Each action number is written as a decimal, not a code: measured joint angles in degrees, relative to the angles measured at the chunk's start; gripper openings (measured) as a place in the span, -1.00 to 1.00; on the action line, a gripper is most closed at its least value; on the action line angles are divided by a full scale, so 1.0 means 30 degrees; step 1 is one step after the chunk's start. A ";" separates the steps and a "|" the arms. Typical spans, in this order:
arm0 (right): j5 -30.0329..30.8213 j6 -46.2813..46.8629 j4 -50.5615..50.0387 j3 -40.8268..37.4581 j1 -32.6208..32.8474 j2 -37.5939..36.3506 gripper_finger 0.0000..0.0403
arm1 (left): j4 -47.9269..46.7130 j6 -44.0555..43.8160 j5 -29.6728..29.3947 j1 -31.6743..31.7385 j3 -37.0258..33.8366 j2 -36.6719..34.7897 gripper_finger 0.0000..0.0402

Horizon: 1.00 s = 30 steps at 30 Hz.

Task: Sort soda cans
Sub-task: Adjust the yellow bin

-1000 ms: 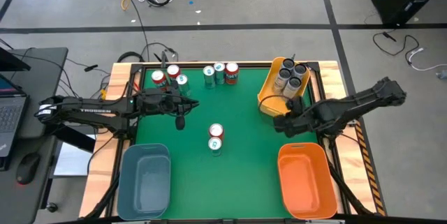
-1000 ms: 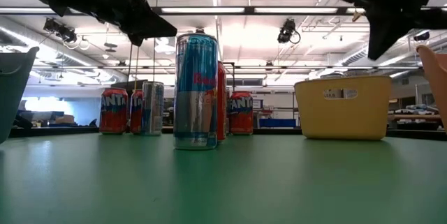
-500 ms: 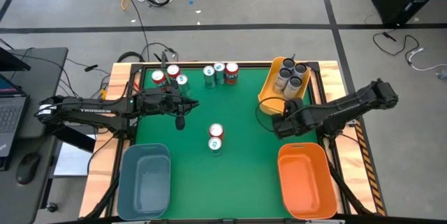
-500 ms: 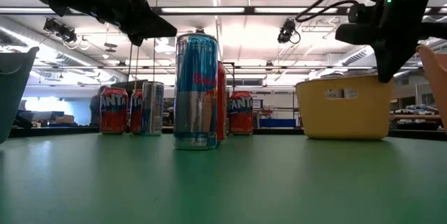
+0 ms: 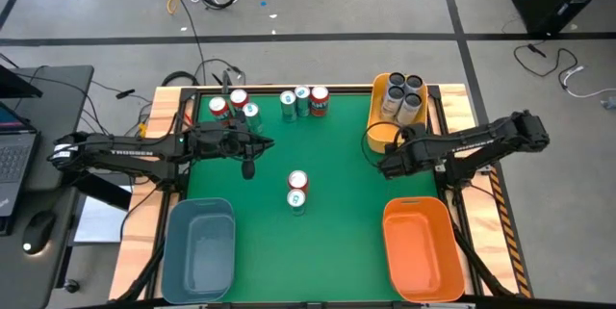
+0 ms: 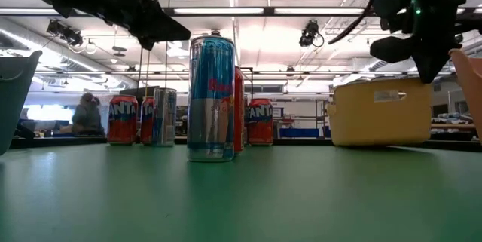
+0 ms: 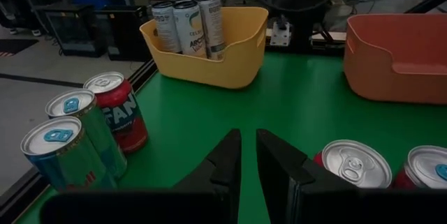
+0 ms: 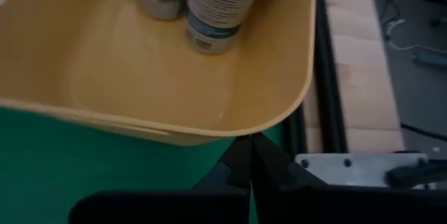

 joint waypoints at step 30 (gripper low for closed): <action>0.0315 -0.4272 -0.0679 -0.1566 -0.2795 -0.3792 -1.00 | -0.0227 0.0051 -0.0003 0.0007 0.0000 -0.0003 -0.75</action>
